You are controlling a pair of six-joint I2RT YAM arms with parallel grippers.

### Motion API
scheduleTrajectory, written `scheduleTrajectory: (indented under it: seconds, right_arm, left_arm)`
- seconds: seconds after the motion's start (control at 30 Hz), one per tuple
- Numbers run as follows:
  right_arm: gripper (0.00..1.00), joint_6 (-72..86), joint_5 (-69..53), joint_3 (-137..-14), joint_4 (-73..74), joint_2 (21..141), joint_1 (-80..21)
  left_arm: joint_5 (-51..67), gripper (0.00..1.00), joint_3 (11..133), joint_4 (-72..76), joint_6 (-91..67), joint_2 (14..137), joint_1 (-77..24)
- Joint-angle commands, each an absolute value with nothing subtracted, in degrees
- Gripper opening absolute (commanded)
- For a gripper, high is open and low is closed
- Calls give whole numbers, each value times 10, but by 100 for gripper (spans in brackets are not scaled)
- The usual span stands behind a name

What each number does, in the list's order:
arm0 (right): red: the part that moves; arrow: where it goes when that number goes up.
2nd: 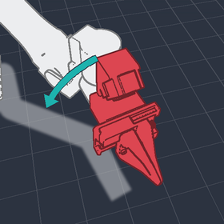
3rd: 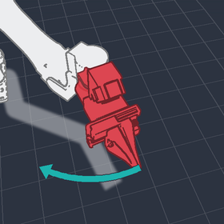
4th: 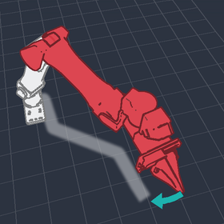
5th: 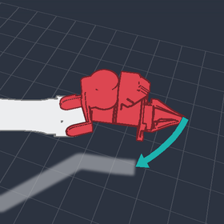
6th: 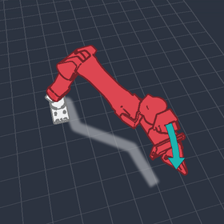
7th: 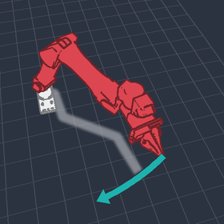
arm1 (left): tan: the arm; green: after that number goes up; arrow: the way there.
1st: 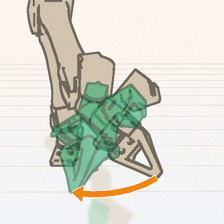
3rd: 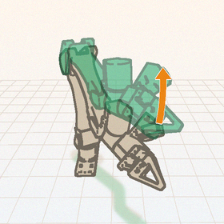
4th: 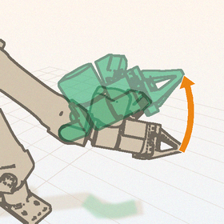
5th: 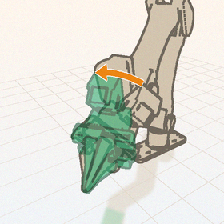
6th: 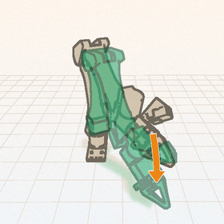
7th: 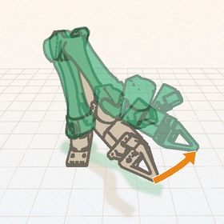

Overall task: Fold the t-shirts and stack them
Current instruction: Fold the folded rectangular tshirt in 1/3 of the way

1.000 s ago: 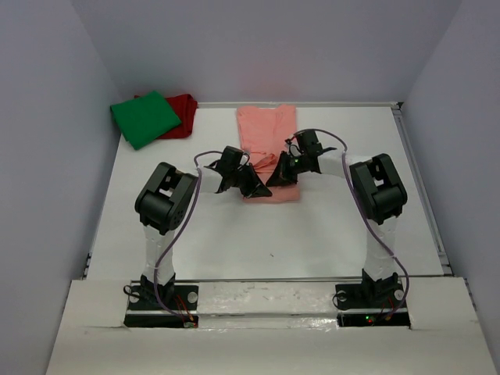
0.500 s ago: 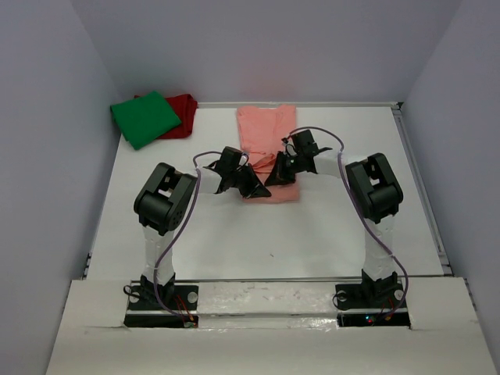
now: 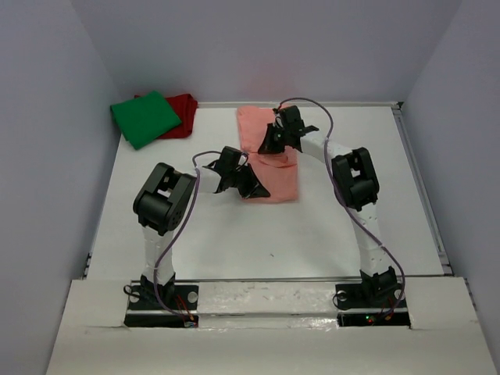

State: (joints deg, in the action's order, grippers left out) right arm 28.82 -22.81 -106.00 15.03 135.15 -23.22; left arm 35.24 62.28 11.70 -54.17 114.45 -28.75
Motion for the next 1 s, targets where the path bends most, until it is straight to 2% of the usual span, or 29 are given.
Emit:
scheduleTrajectory:
  seconds: [0.0, 0.2, 0.37, 0.47, 0.6, 0.83, 0.97]
  right_arm:
    - [0, 243, -150, -1263, 198, 1406, -232]
    - [0, 230, -127, -1409, 203, 1396, -213]
    - [0, 230, -167, -1398, 214, 1351, -192]
    - [0, 231, -188, -1338, 235, 1297, -187]
    - [0, 256, -222, -1153, 232, 1219, -187]
    - [0, 367, -415, -955, 190, 1136, -187]
    - [0, 406, -436, -874, 168, 1103, -182]
  left_arm:
    - [343, 0, 608, 59, -519, 1114, -285]
    - [337, 0, 617, 46, -510, 1109, -285]
    - [339, 0, 629, 46, -510, 1117, -286]
    - [341, 0, 635, 45, -510, 1122, -286]
    - [342, 0, 642, 40, -504, 1128, -286]
    - [344, 0, 659, 28, -494, 1134, -285]
    - [343, 0, 664, 19, -487, 1135, -284]
